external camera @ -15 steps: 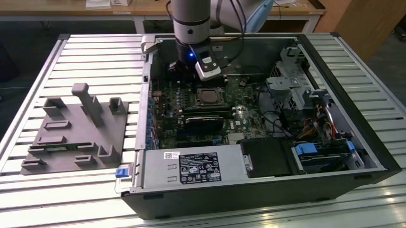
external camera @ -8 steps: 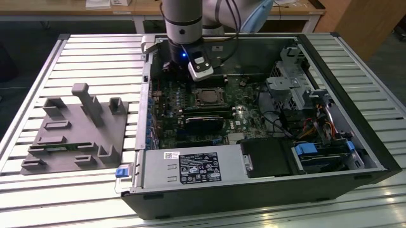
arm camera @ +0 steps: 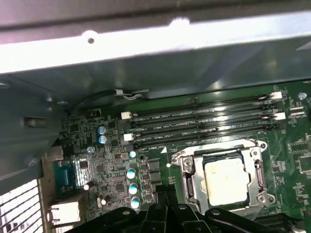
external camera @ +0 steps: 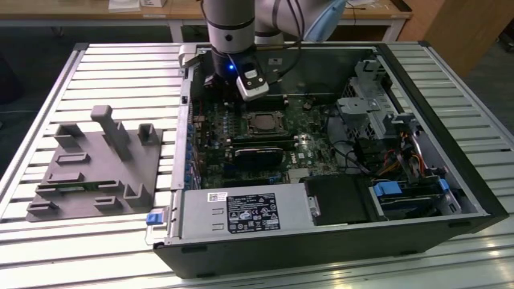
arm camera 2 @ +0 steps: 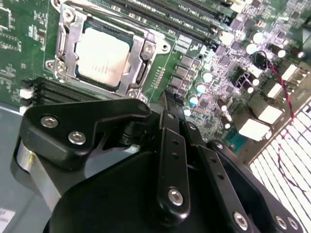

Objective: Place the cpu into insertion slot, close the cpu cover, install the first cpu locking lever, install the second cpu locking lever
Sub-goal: 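Install the first cpu locking lever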

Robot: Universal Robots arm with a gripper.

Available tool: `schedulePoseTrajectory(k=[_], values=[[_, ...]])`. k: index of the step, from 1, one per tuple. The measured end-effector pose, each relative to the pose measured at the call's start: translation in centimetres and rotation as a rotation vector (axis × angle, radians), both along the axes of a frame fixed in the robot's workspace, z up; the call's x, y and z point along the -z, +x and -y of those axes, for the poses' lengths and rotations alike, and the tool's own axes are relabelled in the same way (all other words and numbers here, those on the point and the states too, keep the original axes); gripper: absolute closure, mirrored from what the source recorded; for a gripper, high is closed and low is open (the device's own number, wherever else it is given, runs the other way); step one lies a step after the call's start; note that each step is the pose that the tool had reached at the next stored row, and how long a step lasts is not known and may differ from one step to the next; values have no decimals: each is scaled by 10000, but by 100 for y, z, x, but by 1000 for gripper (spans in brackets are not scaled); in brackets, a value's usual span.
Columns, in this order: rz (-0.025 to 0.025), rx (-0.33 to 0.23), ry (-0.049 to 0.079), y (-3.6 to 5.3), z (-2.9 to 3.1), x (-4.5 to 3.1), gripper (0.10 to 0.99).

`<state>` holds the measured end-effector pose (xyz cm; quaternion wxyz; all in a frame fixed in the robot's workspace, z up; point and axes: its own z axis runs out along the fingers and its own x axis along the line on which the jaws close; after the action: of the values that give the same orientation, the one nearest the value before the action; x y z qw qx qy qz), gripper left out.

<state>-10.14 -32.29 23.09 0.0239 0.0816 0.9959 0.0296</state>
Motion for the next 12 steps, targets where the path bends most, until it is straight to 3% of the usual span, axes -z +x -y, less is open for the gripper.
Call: schedulePoseTrajectory(k=[4, 7, 12], values=[[3, 1, 30, -1, 0, -78, 980], [3, -3, 265, -6, 0, -78, 980], [2, -8, 544, -67, 1, -78, 980]])
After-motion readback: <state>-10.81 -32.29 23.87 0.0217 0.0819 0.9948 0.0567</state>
